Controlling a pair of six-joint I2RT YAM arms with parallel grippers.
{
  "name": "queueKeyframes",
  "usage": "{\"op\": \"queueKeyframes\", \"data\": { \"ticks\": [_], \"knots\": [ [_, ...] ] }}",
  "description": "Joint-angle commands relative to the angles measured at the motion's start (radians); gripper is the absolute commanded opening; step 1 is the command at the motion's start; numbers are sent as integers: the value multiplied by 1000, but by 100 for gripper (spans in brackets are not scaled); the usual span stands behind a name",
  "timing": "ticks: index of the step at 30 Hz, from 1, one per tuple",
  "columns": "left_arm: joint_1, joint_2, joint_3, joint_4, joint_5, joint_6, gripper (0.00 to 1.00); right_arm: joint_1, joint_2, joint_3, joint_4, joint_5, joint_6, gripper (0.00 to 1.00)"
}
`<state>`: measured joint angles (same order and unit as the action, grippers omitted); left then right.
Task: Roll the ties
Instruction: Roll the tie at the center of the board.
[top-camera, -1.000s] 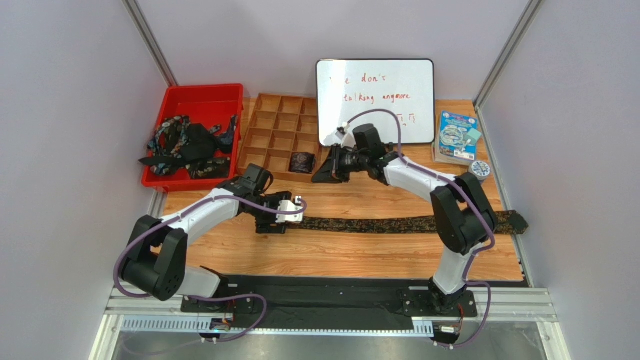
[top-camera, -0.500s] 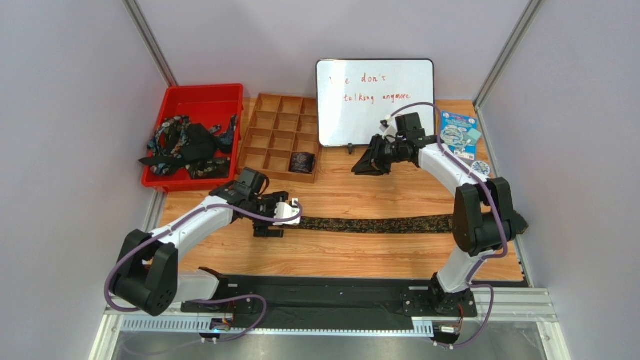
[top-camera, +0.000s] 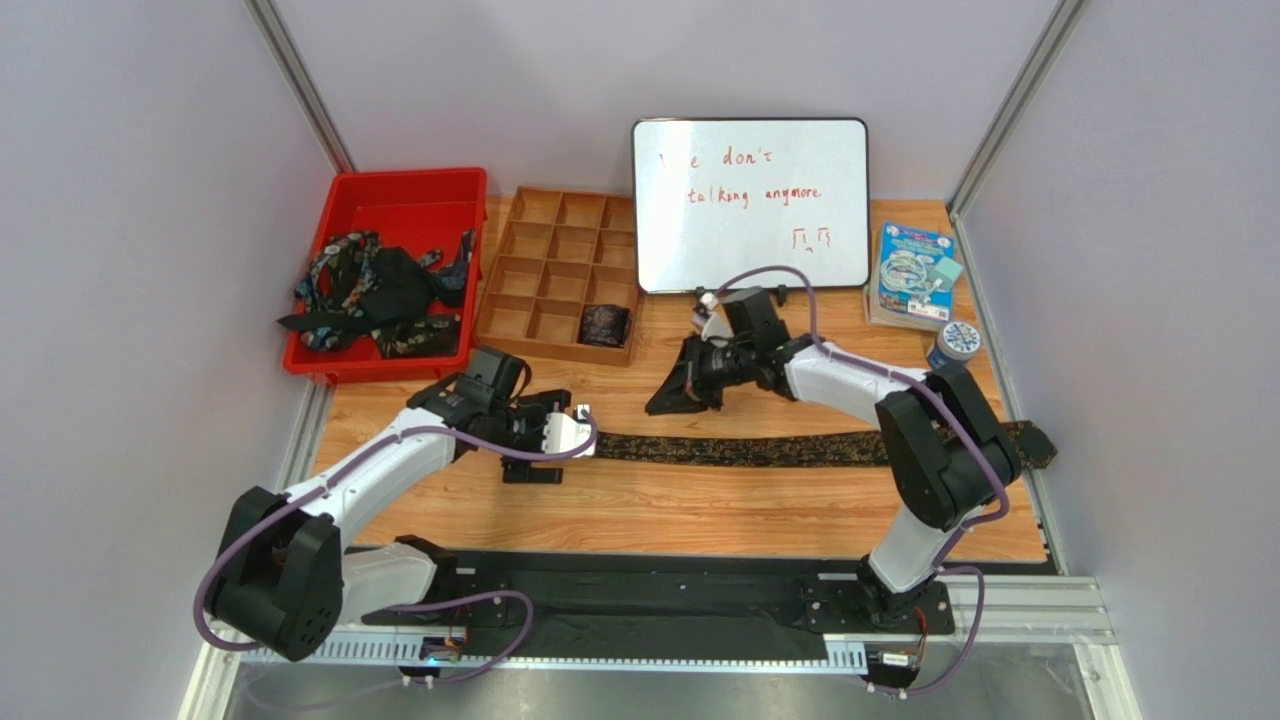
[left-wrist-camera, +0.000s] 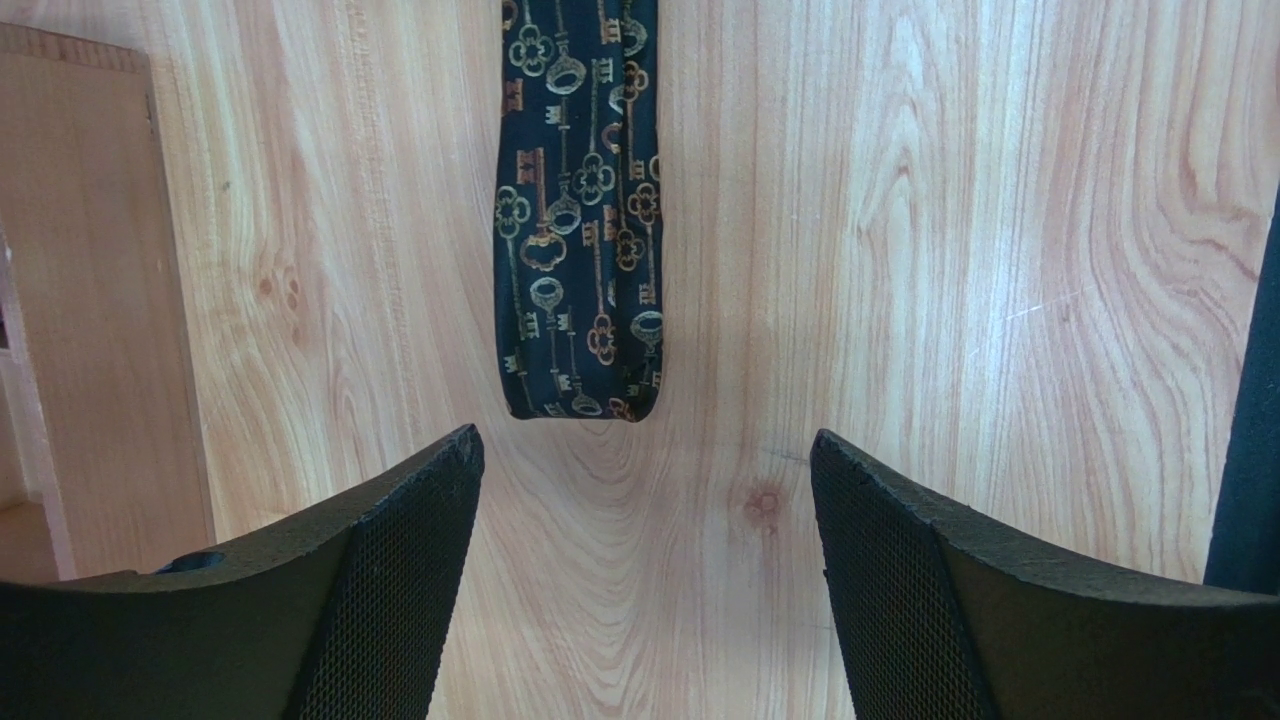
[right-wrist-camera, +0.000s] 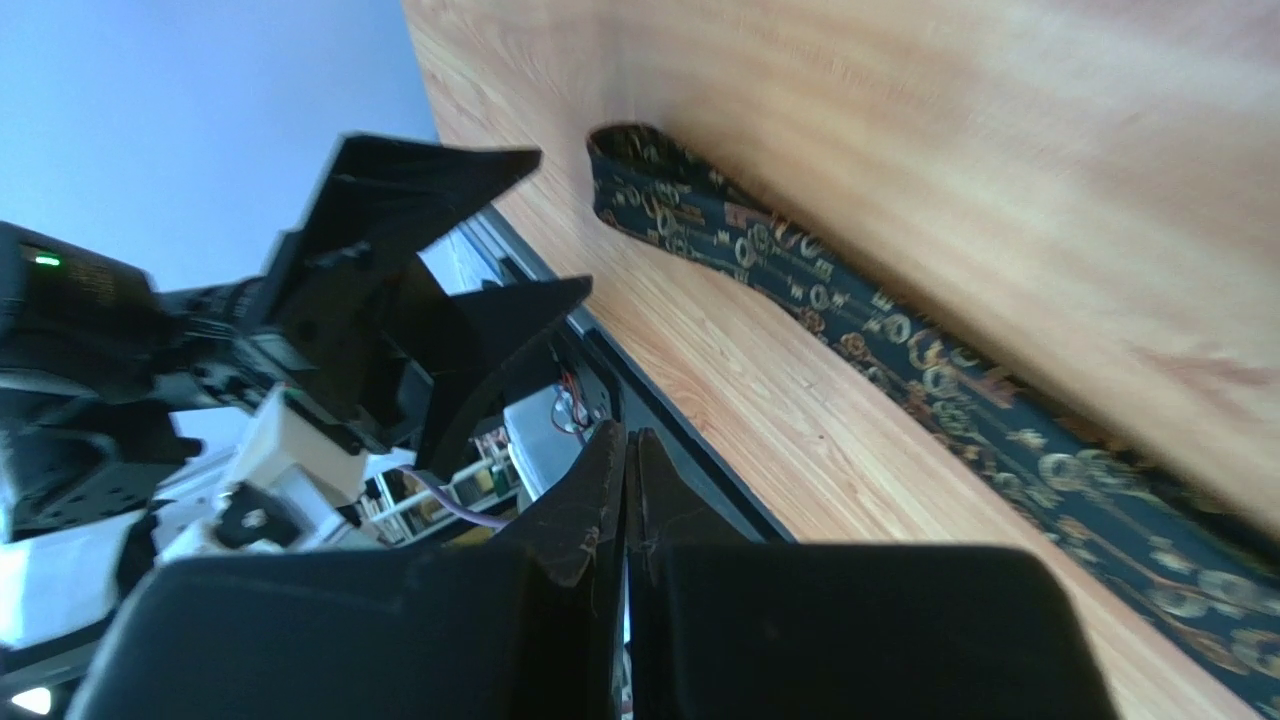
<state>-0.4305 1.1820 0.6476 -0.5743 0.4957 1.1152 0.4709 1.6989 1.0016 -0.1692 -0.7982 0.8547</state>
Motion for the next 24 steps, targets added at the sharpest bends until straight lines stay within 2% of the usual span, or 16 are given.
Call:
{"op": "queueKeyframes", "data": {
  "ticks": [1, 7, 15, 24],
  "knots": [
    [-1, 28, 18, -7, 43, 48, 86, 113, 11, -32, 238, 108, 165, 0],
    [-1, 112, 61, 37, 72, 9, 84, 182, 128, -6, 249, 175, 196, 0],
    [-1, 186, 99, 63, 78, -15, 81, 198, 248, 15, 284, 180, 213, 0],
    [-1, 203, 106, 79, 72, -35, 80, 242, 269, 38, 260, 188, 216, 0]
  ]
}}
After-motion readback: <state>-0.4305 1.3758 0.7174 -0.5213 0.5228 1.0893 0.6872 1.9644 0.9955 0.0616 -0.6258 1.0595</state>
